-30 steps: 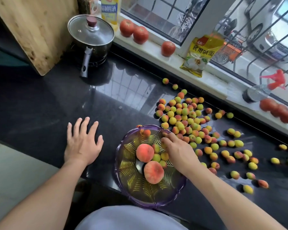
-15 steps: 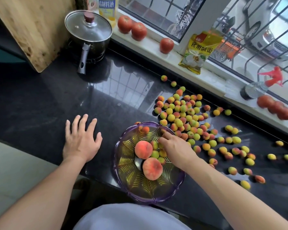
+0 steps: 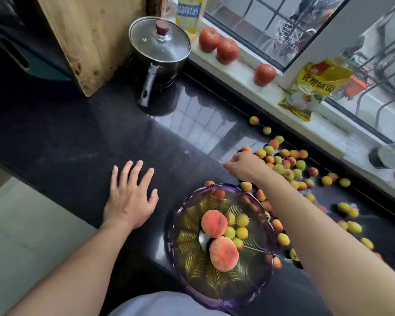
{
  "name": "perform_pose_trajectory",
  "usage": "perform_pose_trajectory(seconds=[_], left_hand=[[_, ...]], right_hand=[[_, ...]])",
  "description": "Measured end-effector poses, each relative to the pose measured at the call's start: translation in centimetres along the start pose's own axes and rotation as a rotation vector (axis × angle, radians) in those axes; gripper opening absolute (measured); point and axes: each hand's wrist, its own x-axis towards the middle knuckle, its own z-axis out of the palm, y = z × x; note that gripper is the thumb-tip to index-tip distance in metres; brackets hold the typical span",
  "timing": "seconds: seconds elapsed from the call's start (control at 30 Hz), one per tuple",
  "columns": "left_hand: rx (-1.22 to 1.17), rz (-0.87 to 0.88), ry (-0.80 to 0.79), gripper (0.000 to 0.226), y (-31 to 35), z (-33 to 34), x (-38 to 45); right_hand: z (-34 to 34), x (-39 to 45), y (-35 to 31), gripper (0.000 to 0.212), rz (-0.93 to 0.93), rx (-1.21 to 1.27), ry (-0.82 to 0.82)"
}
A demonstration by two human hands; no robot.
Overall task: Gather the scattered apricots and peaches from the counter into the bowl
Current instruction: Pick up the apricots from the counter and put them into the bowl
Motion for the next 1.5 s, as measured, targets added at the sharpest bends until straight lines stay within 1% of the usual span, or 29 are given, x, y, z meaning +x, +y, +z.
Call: perform_pose_trajectory(seconds=[0.03,0.1,0.17,0.2,0.23,0.27,0.33,0.4,0.5,0.53,0.57,0.6,0.67,0.7,0.73,0.77,0.83,0.9,1.03,1.1,1.23,1.3,1.37,1.43,1.5], left_hand=[[0.002,-0.001,-0.001,0.068,0.0,0.1,0.0],[0.012,0.003,-0.005,0.068,0.0,0.2,0.0],[0.014,0.004,-0.007,0.068,-0.1,0.2,0.1],[0.016,0.004,-0.01,0.068,-0.1,0.2,0.1],[0.02,0.004,-0.013,0.068,-0.1,0.2,0.1],[0.023,0.005,-0.016,0.068,-0.1,0.2,0.1],[0.021,0.004,-0.018,0.068,-0.1,0.2,0.1],[0.017,0.008,-0.013,0.068,-0.1,0.2,0.1],[0.018,0.011,-0.003,0.068,-0.1,0.1,0.0],[0.016,0.01,-0.004,0.068,-0.1,0.1,0.0],[0.016,0.008,-0.005,0.068,-0.1,0.1,0.0],[0.018,0.005,-0.008,0.068,-0.2,0.1,0.0],[0.023,0.009,-0.011,0.068,-0.1,0.0,0.0],[0.025,0.011,-0.011,0.068,-0.1,0.0,0.0],[0.026,0.012,-0.01,0.068,-0.1,-0.1,0.0],[0.027,0.008,-0.011,0.068,-0.1,-0.1,-0.1],[0.022,0.006,-0.008,0.068,0.0,-0.2,-0.2],[0.016,0.004,-0.002,0.068,0.2,-0.3,-0.2],[0.019,0.005,0.007,0.067,0.2,-0.4,-0.3],[0.021,0.006,0.004,0.068,0.2,-0.5,-0.4],[0.015,-0.001,0.0,0.068,0.3,-0.6,-0.4],[0.021,-0.003,-0.007,0.068,0.3,-0.7,-0.5],[0.027,-0.005,-0.013,0.068,0.3,-0.7,-0.5],[0.03,-0.005,-0.015,0.065,0.3,-0.8,-0.5],[0.027,-0.004,-0.013,0.061,0.3,-0.8,-0.4]], right_hand=[[0.1,1.2,-1.2,0.061,0.008,-0.09,-0.095],[0.6,2.5,-3.2,0.052,0.022,-0.244,-0.246],[1.5,3.6,-4.8,0.045,0.016,-0.316,-0.389],[1.9,3.8,-5.5,0.043,0.048,-0.34,-0.476],[2.4,4.1,-6.1,0.041,0.069,-0.372,-0.542],[2.8,4.1,-6.5,0.038,0.069,-0.428,-0.565],[3.2,4.0,-7.2,0.032,0.019,-0.525,-0.513],[3.5,3.9,-7.2,0.029,-0.032,-0.539,-0.411],[2.8,3.9,-6.9,0.031,-0.076,-0.48,-0.29],[2.2,3.7,-6.6,0.03,-0.094,-0.422,-0.229],[1.4,3.4,-6.4,0.029,-0.113,-0.33,-0.16],[0.4,3.0,-6.1,0.025,-0.134,-0.179,-0.101],[-1.3,0.9,-5.0,0.018,-0.151,0.296,-0.042],[-2.0,-0.7,-4.3,0.017,-0.152,0.518,-0.037],[-2.5,-2.5,-3.5,0.019,-0.158,0.685,-0.038],[-2.8,-4.4,-2.7,0.02,-0.174,0.783,-0.025],[-2.0,-8.2,-0.6,0.019,-0.2,0.879,0.03],[0.0,-11.5,2.0,0.017,-0.165,0.947,0.056],[5.6,-15.8,6.1,0.024,0.035,0.904,0.077],[7.8,-16.5,7.1,0.03,0.07,0.853,0.115],[9.9,-14.8,6.6,0.04,-0.085,0.572,0.291],[10.4,-13.1,5.6,0.037,-0.186,0.459,0.38],[10.9,-11.2,4.4,0.036,-0.249,0.374,0.435],[11.6,-9.8,3.6,0.036,-0.252,0.317,0.475],[12.2,-9.2,3.0,0.032,-0.235,0.255,0.515]])
